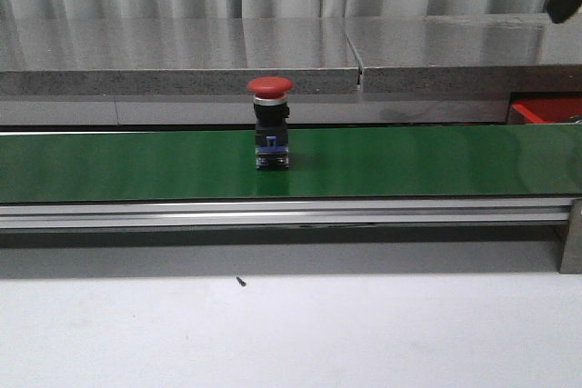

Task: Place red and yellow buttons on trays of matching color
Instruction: 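Lower the right gripper onto the red button on the belt and grasp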

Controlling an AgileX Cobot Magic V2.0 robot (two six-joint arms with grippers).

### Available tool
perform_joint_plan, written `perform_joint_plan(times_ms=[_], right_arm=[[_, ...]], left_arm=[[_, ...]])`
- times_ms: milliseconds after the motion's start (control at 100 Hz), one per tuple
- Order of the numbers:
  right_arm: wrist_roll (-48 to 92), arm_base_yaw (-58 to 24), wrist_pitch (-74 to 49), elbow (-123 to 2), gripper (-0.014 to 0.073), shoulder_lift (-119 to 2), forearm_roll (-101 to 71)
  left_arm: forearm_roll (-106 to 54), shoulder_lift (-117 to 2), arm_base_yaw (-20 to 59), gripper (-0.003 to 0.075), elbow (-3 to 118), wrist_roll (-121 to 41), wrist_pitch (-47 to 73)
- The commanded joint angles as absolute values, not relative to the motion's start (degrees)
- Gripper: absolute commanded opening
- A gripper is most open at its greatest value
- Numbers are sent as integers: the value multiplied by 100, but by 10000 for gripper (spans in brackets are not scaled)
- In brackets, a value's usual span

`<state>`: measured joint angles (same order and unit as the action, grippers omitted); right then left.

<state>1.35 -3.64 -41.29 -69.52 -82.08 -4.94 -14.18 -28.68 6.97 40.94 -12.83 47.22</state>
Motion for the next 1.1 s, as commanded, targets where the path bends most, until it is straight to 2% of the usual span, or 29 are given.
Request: perform_joint_plan(times_ms=[0, 460, 590, 760, 1090], right_arm=[[185, -696, -4154, -7357, 438, -8079, -399], [878, -2171, -5773, -8609, 438, -9136, -547], [1088, -2325, -6087, -8943, 454, -9507, -603], [1131, -2328, -6098, -9226, 570, -9837, -759], [1682, -2328, -6144, -9608, 563, -10340, -1064]], left_arm=[[-1497, -2892, 737, -19, 4242, -1273, 4307], [-1497, -2892, 737, -19, 4242, -1273, 4307], [-1497, -2892, 737, -19, 4242, -1273, 4307], [-1497, -2902, 737, -19, 4242, -1273, 4307], [-1497, -2902, 737, -19, 4242, -1273, 4307]])
